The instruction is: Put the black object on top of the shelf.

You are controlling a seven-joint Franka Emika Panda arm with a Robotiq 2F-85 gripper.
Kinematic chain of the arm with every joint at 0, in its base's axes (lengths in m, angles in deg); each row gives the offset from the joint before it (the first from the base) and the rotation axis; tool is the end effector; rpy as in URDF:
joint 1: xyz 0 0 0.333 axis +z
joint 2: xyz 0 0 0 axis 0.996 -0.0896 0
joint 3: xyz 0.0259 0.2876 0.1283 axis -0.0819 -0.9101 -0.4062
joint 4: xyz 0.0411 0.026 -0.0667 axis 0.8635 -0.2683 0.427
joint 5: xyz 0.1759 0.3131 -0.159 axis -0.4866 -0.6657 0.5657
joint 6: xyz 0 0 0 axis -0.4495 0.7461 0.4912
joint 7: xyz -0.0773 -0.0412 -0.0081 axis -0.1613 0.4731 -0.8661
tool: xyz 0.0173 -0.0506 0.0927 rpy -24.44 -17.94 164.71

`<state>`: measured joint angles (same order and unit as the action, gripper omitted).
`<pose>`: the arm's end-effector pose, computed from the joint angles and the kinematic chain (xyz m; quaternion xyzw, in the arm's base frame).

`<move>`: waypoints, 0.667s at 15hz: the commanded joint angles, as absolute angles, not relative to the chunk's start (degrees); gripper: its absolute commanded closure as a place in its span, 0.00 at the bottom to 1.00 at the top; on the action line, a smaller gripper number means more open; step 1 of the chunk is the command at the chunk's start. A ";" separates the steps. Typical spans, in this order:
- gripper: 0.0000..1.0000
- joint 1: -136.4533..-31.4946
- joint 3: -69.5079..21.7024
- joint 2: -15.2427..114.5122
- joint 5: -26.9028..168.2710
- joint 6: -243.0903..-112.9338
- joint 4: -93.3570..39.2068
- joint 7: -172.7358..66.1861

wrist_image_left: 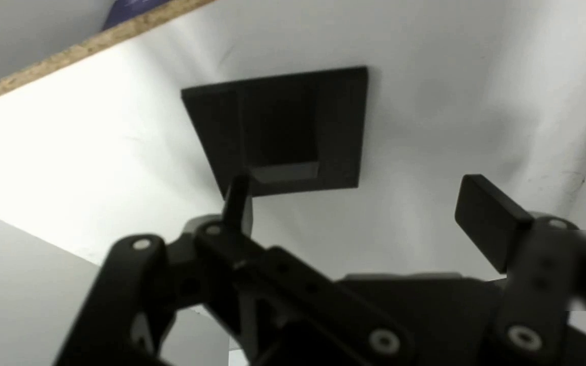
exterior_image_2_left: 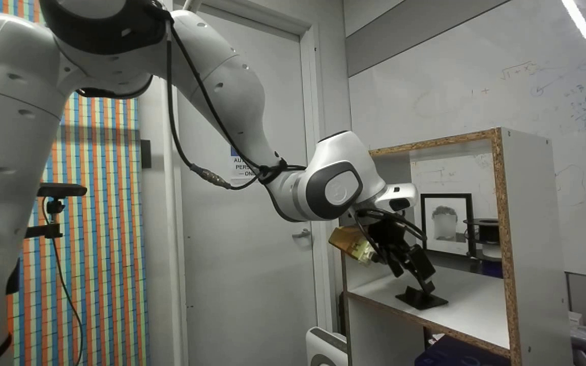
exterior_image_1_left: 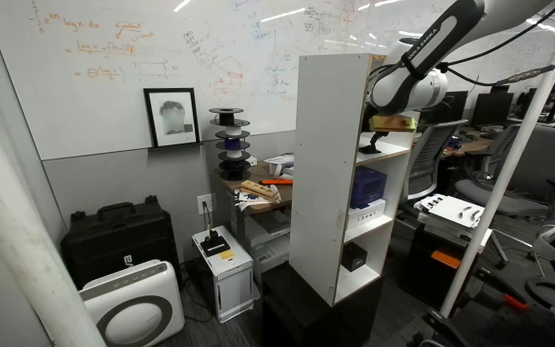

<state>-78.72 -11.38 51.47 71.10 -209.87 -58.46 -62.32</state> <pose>0.5955 -0.0993 0.3379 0.9543 -0.1630 0.2472 0.0400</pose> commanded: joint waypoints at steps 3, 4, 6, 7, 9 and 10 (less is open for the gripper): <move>0.00 -79.13 -10.68 54.30 71.30 -209.40 -60.57 -61.36; 0.00 -79.35 -10.77 54.45 71.02 -209.30 -60.79 -61.09; 0.00 -82.25 -13.26 54.16 71.68 -208.96 -60.80 -61.39; 0.00 -82.90 -13.76 53.74 71.49 -208.84 -60.64 -61.25; 0.00 -83.71 -14.40 53.39 71.57 -208.45 -60.42 -61.14; 0.00 -84.02 -14.63 53.26 71.64 -208.38 -60.31 -61.13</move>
<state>-82.28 -12.93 52.40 71.10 -209.05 -60.24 -61.93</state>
